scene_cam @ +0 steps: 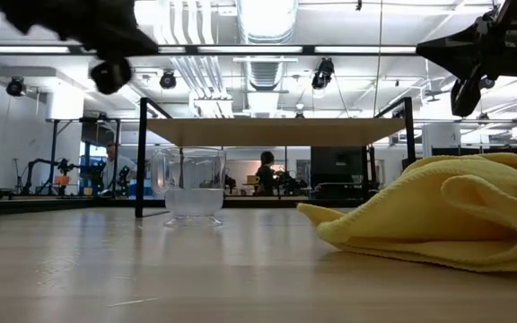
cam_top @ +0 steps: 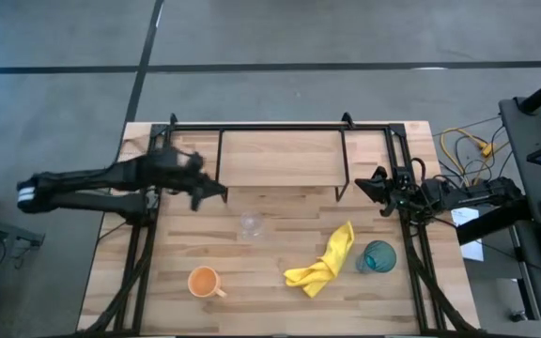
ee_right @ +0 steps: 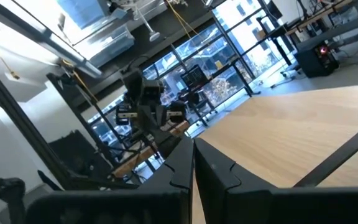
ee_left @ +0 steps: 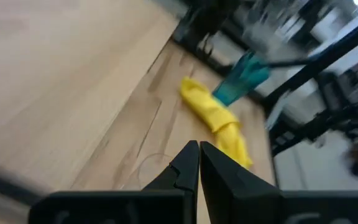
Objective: Stack small to large cups/mugs on shelf
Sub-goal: Put the transparent mug on the shelf, then put the orange mug on the shelf
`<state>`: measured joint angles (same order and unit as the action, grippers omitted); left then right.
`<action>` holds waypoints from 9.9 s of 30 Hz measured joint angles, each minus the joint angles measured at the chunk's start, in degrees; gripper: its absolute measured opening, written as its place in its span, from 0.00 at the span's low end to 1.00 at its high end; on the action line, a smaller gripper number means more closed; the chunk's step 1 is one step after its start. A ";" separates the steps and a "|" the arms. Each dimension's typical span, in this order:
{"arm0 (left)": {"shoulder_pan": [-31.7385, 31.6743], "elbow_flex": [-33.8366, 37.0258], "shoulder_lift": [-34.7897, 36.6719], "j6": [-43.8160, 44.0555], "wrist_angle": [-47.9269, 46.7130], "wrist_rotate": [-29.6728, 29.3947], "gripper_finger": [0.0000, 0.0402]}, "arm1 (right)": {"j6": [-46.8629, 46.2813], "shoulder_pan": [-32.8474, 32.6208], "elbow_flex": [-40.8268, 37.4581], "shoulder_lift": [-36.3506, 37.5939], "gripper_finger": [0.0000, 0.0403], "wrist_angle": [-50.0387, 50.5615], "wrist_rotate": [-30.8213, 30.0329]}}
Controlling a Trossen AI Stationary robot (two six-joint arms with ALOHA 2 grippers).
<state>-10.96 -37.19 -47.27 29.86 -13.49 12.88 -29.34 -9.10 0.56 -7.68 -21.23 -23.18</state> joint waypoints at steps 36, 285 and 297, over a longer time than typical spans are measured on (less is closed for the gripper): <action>16.34 -38.83 -34.95 7.64 -40.72 -9.85 0.00 | 11.07 -0.04 39.18 -24.97 0.03 37.78 7.33; -5.72 -86.24 -48.37 -19.62 -71.19 -8.48 0.19 | 15.01 3.50 85.35 -64.72 0.03 78.05 11.15; 5.57 -90.84 -43.01 -6.30 -76.53 -7.79 0.19 | 13.21 3.50 85.33 -64.73 0.03 79.79 11.61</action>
<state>-5.39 -128.03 -90.28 23.56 -90.01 5.09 -16.13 -5.61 85.89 -72.41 58.55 -11.57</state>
